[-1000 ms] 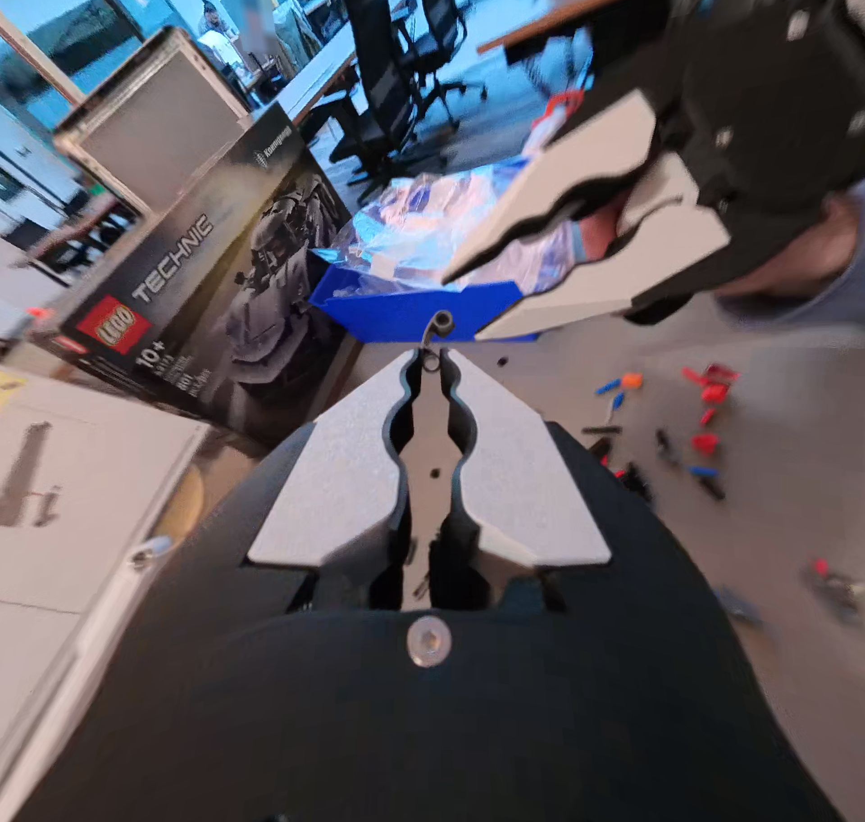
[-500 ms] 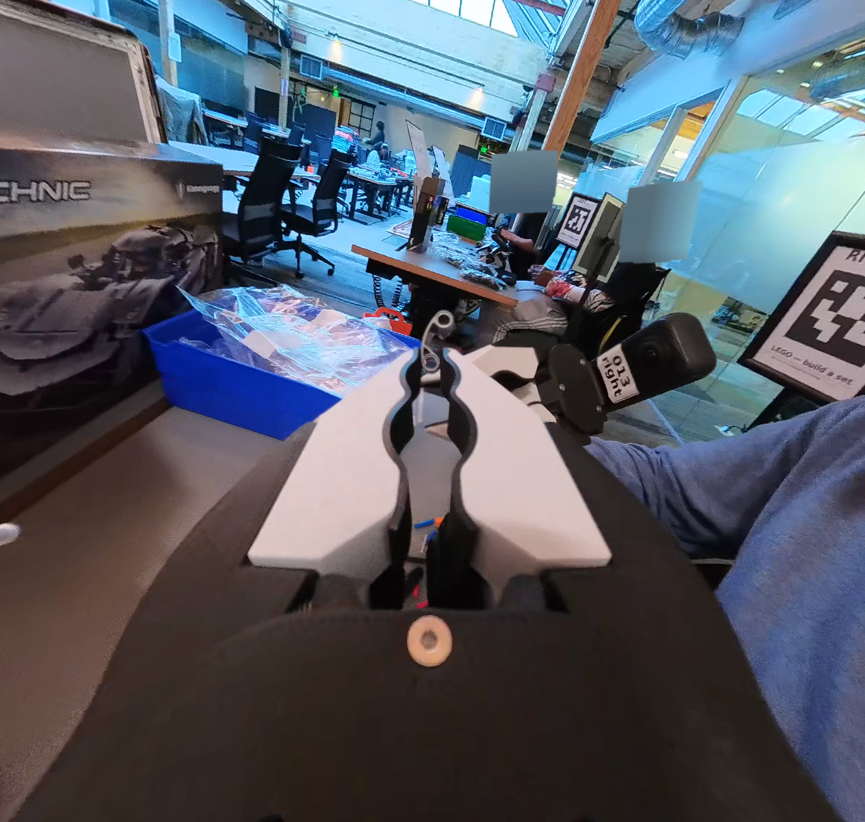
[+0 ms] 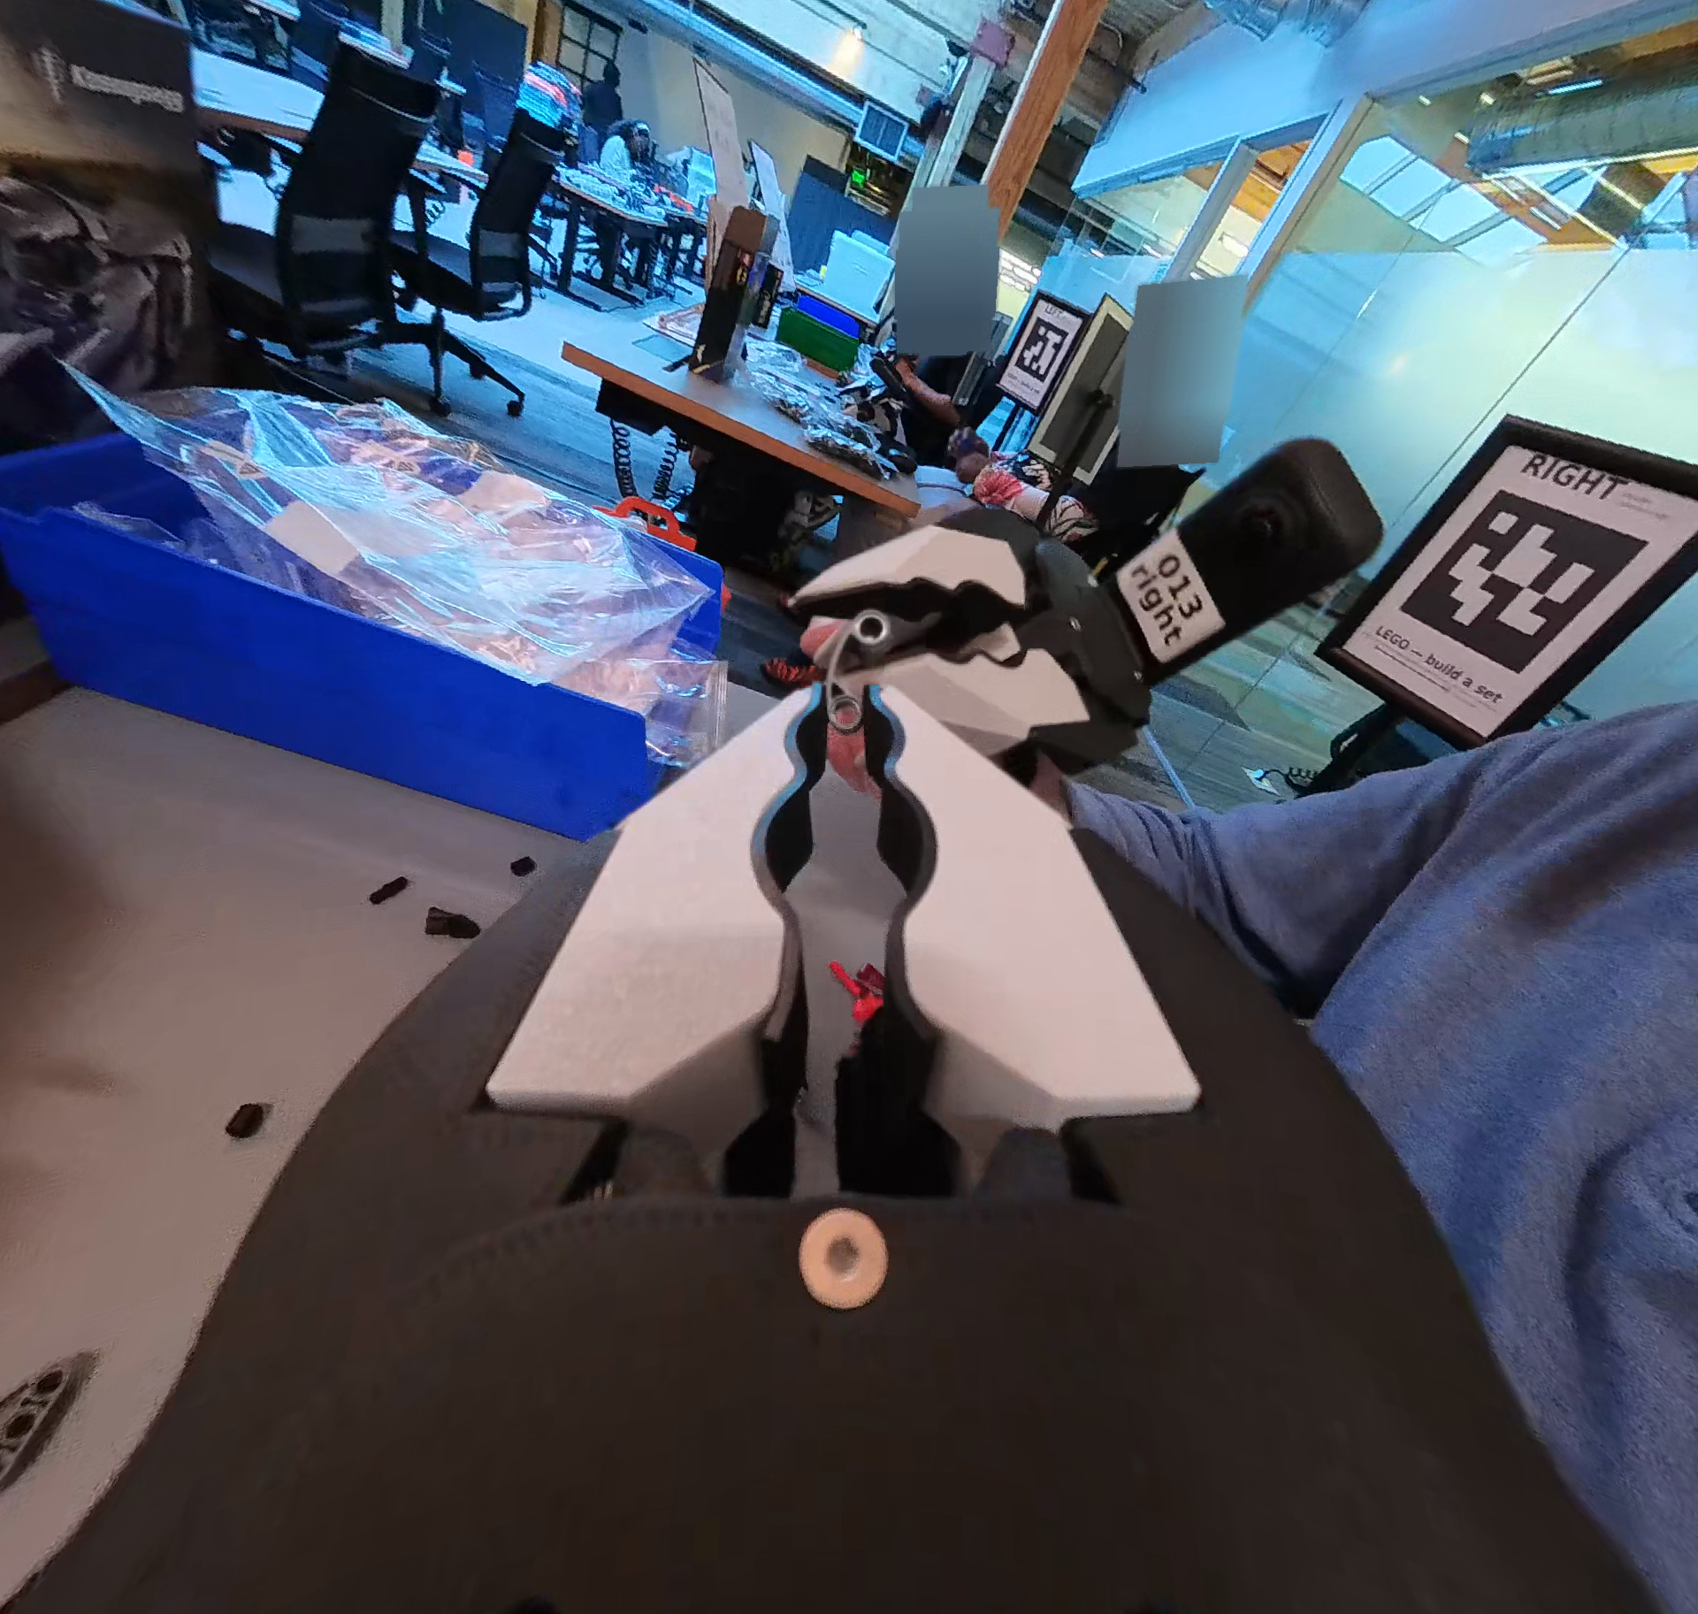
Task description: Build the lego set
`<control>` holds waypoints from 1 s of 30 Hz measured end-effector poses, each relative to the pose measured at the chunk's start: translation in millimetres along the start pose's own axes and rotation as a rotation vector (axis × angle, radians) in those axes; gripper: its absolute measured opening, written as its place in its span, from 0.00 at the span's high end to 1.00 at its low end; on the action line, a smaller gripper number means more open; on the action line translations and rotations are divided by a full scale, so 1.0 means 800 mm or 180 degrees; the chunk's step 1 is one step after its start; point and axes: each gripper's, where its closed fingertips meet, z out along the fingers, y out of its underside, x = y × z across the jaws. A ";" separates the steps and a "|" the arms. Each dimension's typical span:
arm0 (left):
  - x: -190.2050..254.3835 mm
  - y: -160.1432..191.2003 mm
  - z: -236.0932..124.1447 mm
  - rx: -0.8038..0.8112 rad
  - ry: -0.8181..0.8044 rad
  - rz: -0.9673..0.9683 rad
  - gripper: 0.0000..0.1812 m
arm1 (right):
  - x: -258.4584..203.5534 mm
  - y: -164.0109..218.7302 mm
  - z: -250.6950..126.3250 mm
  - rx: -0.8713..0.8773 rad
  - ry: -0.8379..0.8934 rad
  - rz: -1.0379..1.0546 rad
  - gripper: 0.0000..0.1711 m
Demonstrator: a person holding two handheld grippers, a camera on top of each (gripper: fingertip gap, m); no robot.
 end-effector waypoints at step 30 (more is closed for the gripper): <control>0.006 0.008 0.004 -0.0089 0.0088 0.0196 0.96 | -0.020 -0.008 -0.009 0.0213 -0.0872 0.0786 1.00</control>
